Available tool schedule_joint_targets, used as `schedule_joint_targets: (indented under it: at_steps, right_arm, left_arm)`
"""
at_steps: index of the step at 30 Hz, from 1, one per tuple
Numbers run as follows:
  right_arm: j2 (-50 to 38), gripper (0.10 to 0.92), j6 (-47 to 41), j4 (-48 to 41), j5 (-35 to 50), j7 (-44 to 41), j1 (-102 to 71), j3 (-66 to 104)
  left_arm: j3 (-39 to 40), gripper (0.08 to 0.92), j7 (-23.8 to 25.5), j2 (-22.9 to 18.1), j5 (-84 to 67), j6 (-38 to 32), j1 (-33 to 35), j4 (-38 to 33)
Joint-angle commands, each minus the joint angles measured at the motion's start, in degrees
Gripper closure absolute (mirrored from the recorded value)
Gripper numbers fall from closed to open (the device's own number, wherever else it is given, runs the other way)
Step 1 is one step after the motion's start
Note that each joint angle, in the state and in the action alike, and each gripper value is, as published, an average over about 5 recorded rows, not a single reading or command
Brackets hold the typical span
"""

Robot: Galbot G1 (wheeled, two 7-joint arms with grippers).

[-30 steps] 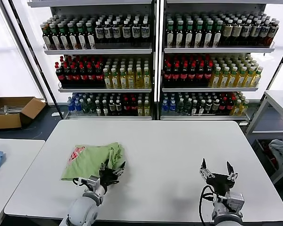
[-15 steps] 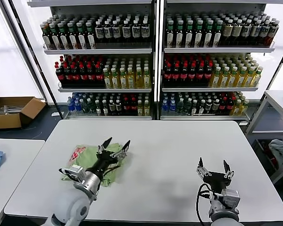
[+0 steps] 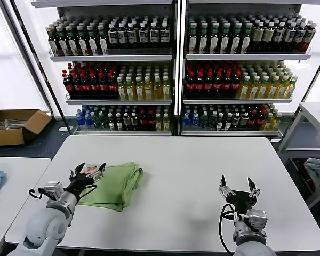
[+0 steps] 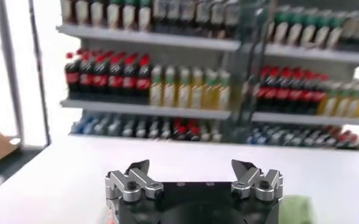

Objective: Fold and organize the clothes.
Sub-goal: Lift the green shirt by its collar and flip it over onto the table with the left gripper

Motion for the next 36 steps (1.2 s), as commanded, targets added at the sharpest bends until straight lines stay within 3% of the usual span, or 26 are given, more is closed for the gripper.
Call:
schedule_joint_targets:
  at_steps: [1, 12, 31, 36]
  right_arm:
    - [-0.36, 0.203, -0.17, -0.14, 0.21, 0.01, 0.38, -0.03]
    - [0.29, 0.203, -0.05, 0.10, -0.25, -0.03, -0.58, -0.32]
    - [1.28, 0.203, 0.22, 0.14, -1.30, -0.30, -1.40, -0.95]
    - [1.38, 0.203, 0.24, 0.34, -1.41, -0.36, -1.45, -1.04]
  left_arm:
    - [-3.56, 0.177, 1.02, 1.95, 0.50, 0.99, 0.93, 7.05]
    - [-1.37, 0.177, 5.00, 1.38, 3.97, -1.40, 0.73, 9.54]
    - [0.26, 0.177, 7.30, 0.75, 4.57, -2.66, -1.37, 15.89]
    - [0.33, 0.242, 7.66, 0.60, 4.00, -2.93, -1.48, 16.25]
